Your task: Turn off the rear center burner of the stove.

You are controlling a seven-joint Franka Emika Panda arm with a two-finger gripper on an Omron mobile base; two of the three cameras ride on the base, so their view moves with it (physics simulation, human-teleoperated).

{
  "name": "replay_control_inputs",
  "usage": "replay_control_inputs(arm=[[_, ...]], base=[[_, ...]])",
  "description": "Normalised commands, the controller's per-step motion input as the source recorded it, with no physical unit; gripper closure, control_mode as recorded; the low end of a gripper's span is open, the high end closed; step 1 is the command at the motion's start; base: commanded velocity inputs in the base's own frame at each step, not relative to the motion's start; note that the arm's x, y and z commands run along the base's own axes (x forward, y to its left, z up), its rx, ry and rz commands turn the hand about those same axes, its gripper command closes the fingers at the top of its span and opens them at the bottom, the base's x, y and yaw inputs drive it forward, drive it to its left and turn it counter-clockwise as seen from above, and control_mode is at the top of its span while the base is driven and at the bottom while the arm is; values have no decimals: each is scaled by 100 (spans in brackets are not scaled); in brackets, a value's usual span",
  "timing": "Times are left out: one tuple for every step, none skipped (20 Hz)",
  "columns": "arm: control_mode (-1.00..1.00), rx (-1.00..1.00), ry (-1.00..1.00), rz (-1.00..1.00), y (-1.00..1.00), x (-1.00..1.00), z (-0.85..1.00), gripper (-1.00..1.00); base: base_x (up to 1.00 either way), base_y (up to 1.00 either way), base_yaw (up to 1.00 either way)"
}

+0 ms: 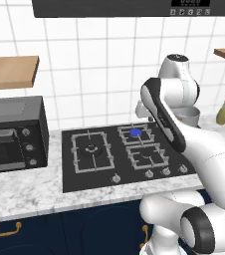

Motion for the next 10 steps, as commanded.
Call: replay_control_inputs(arm=[[-100,0,0,0,0,-14,-1,-100],[-100,1,0,0,-4,-24,-2,-100],[-100,1,0,-1,-6,-26,-7,-100],[-100,1,0,0,-8,-34,-9,-100],[-100,7,0,-5,-23,-50,-15,-100],[-100,8,0,-9,-33,-59,-21,-100],[-100,7,0,-11,-32,-72,-26,-100],[-100,7,0,-13,-36,-76,-29,-100],[-100,7,0,-21,-44,-59,-40,-100],[-100,5,0,-28,-51,-44,-44,-100]], base=[[0,0,0],[0,0,0],[0,0,0],[0,0,0],[0,0,0],[0,0,0],[0,0,0],[0,0,0],[0,0,0],[0,0,0]])
